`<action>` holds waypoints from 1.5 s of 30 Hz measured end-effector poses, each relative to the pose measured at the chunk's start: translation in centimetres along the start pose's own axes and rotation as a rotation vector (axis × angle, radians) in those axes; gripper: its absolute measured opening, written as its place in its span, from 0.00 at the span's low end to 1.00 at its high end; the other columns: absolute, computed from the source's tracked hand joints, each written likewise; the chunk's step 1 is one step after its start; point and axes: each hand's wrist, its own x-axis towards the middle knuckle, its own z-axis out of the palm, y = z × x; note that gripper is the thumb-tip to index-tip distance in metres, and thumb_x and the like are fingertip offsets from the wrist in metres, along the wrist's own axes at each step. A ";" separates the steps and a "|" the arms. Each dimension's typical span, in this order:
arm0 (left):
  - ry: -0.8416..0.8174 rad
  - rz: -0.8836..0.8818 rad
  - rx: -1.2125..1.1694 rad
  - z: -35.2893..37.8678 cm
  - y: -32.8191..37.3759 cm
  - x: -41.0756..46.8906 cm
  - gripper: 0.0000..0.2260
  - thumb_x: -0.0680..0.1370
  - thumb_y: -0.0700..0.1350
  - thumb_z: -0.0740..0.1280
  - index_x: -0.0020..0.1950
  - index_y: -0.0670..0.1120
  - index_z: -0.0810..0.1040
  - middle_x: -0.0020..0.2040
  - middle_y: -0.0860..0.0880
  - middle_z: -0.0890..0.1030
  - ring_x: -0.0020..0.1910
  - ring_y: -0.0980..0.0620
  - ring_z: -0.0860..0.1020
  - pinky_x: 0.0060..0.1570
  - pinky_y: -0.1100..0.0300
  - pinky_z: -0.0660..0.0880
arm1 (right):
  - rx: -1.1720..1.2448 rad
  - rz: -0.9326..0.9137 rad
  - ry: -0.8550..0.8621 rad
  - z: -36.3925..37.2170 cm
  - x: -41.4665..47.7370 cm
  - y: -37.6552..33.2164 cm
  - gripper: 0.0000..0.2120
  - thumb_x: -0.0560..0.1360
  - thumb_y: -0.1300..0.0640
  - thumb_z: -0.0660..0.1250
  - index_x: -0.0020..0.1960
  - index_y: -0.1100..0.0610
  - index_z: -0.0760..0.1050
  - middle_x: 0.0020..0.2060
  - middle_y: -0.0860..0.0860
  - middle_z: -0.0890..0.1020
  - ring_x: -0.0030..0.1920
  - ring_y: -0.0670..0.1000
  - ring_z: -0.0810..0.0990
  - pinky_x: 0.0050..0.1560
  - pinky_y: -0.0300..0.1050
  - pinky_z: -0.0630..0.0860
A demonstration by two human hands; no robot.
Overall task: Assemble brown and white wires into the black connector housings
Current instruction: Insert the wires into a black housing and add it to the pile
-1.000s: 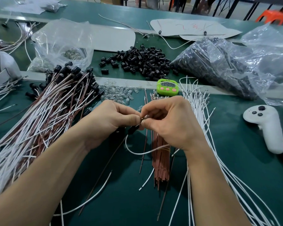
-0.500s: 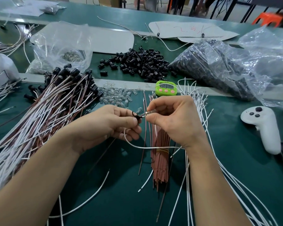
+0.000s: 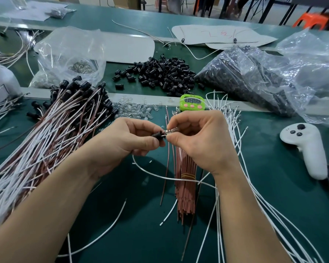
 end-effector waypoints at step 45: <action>-0.117 0.005 0.004 -1.3 -0.3 0.3 0.07 0.73 0.41 0.71 0.48 0.45 0.87 0.38 0.43 0.82 0.25 0.58 0.63 0.23 0.71 0.60 | -0.084 0.017 -0.027 0.6 -0.4 -1.5 0.10 0.67 0.66 0.81 0.40 0.53 0.86 0.33 0.46 0.86 0.34 0.46 0.85 0.37 0.39 0.81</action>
